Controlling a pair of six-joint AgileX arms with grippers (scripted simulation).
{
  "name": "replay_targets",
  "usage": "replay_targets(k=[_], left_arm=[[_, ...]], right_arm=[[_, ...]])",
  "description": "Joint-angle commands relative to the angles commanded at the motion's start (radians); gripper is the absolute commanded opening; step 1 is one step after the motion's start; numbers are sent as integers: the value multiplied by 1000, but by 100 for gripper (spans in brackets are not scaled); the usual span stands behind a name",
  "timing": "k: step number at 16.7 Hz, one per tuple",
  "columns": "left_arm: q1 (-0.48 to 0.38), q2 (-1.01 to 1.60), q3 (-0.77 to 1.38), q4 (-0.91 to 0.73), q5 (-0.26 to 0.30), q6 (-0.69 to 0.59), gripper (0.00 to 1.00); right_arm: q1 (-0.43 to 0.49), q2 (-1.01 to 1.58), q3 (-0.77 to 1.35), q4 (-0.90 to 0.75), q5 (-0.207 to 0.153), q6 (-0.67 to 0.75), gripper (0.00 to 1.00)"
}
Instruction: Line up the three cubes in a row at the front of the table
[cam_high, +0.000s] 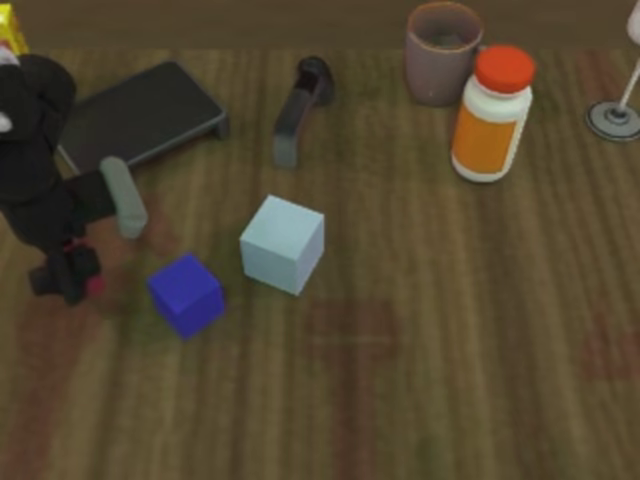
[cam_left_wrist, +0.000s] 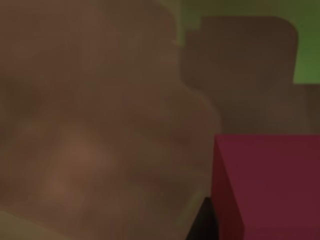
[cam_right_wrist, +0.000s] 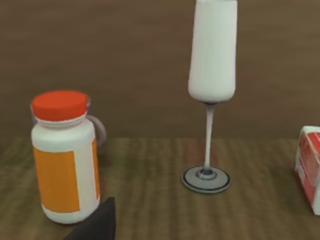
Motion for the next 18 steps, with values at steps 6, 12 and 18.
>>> replay_targets(k=[6,12,18], left_arm=[[8,-70,72,-140,0,-1,0],[-67,-38,114,-157,-2,-35,0],[-437,65,287,-240,-3,-231,0]], right_arm=[[0,0,0,0,0,0,100],[0,0,0,0,0,0,100],[0,0,0,0,0,0,100]])
